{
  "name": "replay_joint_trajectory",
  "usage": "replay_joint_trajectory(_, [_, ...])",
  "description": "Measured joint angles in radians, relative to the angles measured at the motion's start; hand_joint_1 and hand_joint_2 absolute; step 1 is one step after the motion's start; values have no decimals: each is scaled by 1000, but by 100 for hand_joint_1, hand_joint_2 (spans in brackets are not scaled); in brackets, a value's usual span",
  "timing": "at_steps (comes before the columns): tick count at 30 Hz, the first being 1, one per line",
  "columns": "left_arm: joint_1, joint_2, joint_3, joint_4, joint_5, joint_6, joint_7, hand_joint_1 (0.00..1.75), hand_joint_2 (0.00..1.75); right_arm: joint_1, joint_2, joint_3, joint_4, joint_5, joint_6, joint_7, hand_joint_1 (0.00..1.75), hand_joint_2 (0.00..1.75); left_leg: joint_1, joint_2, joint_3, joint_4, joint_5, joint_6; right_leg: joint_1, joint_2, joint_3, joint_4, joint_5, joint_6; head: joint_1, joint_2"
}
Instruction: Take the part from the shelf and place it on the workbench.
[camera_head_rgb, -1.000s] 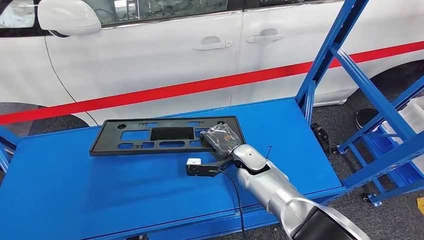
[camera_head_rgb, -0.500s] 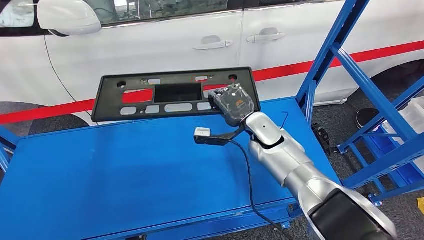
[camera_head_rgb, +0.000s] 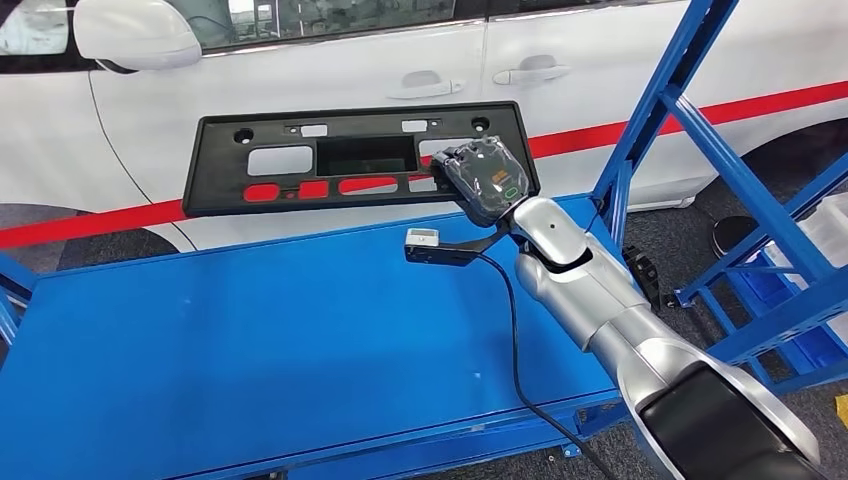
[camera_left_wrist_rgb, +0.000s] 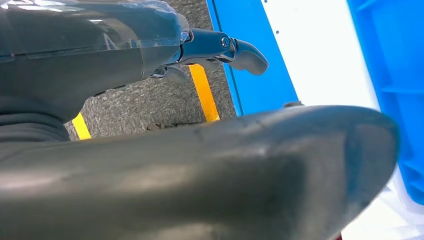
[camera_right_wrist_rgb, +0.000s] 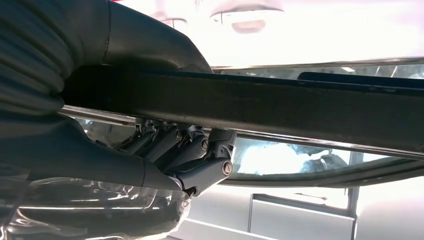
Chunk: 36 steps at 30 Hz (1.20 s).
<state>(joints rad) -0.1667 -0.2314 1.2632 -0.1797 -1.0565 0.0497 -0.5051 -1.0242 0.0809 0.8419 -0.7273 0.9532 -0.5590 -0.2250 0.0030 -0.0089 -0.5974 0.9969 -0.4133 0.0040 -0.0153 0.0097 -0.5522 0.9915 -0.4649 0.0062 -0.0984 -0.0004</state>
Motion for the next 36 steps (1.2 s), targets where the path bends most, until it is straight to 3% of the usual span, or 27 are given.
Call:
replay_joint_trajectory(3, [-1, 2, -11, 0, -15, 3, -11, 0, 0, 5, 0, 1, 10, -3, -10, 0, 175, 175, 0, 0, 0, 0, 0, 0, 0, 0, 0, 0, 0, 0, 0, 0])
replay_joint_trajectory(7, [-1, 3, -23, 0, -23, 0, -17, 0, 175, 16, 0, 2, 19, -4, -18, 0, 175, 175, 0, 0, -1, 0, 0, 0, 0, 0, 0, 0, 0, 0, 0, 0])
replay_joint_trajectory(15, [-1, 5, -27, 0, -16, -1, 18, 0, 175, 21, 0, 3, 25, -1, -18, 9, 175, 175, 0, 0, -1, 0, 0, 0, 0, 0, -1, 0, 0, 0, 0, 0])
replay_joint_trajectory(27, [-1, 7, -34, 0, -10, 8, -15, 0, 175, 27, 0, 3, 25, 12, -17, 18, 175, 175, 0, 0, -2, 0, 0, 0, 0, 0, -1, 0, 0, 0, 0, 0])
replay_joint_trajectory(36, [0, 8, -46, 0, -15, 109, -29, 0, 175, 35, 0, 3, 27, 1, -17, 11, 175, 175, -5, 0, -2, 1, -1, 1, -2, -1, -1, -1, 0, 1, 0, 0])
